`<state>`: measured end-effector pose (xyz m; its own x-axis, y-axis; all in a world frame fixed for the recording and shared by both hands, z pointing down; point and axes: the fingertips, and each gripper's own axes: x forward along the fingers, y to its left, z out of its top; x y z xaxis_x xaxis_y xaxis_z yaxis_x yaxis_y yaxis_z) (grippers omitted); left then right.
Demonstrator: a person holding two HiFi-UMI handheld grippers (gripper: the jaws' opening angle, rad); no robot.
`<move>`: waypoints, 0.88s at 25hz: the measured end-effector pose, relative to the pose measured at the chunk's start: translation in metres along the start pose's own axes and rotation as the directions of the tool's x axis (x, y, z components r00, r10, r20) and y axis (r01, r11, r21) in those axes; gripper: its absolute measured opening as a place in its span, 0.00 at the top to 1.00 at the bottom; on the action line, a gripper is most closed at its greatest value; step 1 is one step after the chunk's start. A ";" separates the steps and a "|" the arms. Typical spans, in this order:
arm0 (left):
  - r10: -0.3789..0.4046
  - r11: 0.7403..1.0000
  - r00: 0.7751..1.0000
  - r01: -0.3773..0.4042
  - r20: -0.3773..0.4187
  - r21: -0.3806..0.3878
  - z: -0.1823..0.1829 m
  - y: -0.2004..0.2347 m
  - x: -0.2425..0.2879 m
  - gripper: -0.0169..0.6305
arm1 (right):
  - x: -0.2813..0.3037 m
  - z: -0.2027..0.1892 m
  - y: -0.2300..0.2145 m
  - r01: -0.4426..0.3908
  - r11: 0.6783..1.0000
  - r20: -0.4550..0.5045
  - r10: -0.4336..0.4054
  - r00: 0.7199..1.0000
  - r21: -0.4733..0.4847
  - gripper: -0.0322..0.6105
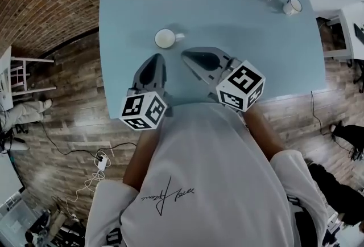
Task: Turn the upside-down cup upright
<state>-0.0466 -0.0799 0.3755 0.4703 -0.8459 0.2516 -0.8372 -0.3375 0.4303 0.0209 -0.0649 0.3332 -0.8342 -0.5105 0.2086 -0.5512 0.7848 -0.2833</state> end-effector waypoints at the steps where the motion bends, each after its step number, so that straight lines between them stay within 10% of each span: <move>1: -0.007 1.000 1.000 0.007 0.004 0.004 0.004 -0.003 -0.002 0.96 | -0.002 0.004 0.000 0.000 1.000 0.007 0.000 1.000 0.001 0.92; 22: -0.068 0.996 0.998 0.067 0.017 0.053 0.013 -0.041 -0.032 0.96 | -0.038 0.024 0.027 -0.072 0.997 0.033 0.072 0.997 -0.011 0.92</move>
<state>-0.0309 -0.0439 0.3385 0.5213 -0.8278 0.2074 -0.8176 -0.4148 0.3994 0.0367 -0.0326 0.2950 -0.8720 -0.4638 0.1566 -0.4895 0.8233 -0.2872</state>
